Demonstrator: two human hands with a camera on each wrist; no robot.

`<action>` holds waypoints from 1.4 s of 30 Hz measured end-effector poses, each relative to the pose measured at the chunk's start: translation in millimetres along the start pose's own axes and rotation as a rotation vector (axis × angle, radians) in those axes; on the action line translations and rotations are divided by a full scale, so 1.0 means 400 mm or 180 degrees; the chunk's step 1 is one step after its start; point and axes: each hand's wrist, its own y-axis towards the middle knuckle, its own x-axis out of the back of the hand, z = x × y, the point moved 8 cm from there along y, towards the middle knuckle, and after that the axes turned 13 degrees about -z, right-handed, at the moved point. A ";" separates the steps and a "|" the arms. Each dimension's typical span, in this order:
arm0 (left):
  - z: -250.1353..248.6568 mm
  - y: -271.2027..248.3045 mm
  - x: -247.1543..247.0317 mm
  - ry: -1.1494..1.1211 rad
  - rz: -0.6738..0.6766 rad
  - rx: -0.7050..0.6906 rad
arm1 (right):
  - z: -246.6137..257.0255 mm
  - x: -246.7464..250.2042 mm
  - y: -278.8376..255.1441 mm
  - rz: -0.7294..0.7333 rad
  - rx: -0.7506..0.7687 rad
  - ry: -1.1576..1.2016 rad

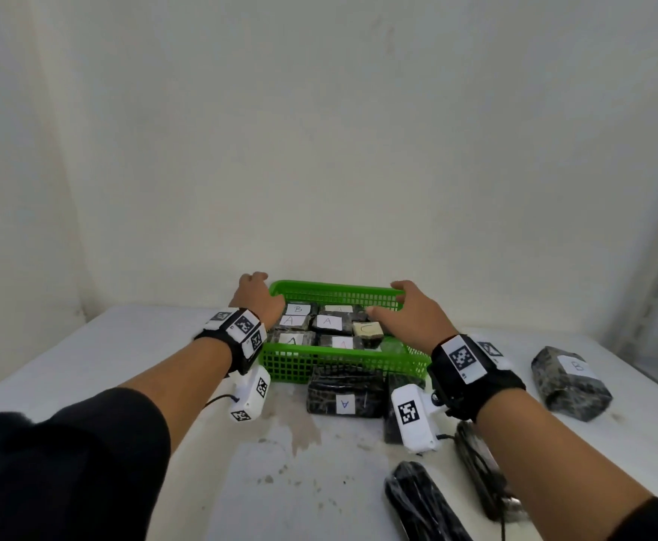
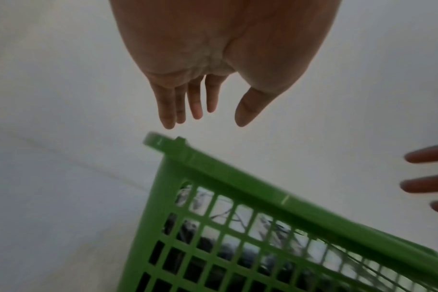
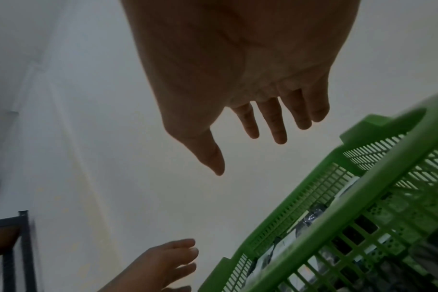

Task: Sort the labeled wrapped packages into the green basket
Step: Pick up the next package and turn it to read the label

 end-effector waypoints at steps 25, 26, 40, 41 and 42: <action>-0.250 -0.651 -0.009 -0.0191 0.2120 -0.2885 | -0.124 0.078 -0.428 0.0871 0.0297 -0.0592; -0.248 -0.666 -0.018 -0.0114 0.2251 -0.2915 | -0.129 0.076 -0.444 0.0921 0.0295 -0.0639; -0.291 -0.719 -0.071 0.0444 0.2621 -0.3099 | -0.177 0.052 -0.518 0.1451 0.0163 -0.1359; -0.292 -0.715 -0.075 0.0404 0.2585 -0.3062 | -0.183 0.050 -0.519 0.1459 0.0145 -0.1432; -0.291 -0.711 -0.077 0.0372 0.2561 -0.3005 | -0.190 0.047 -0.520 0.1474 0.0117 -0.1490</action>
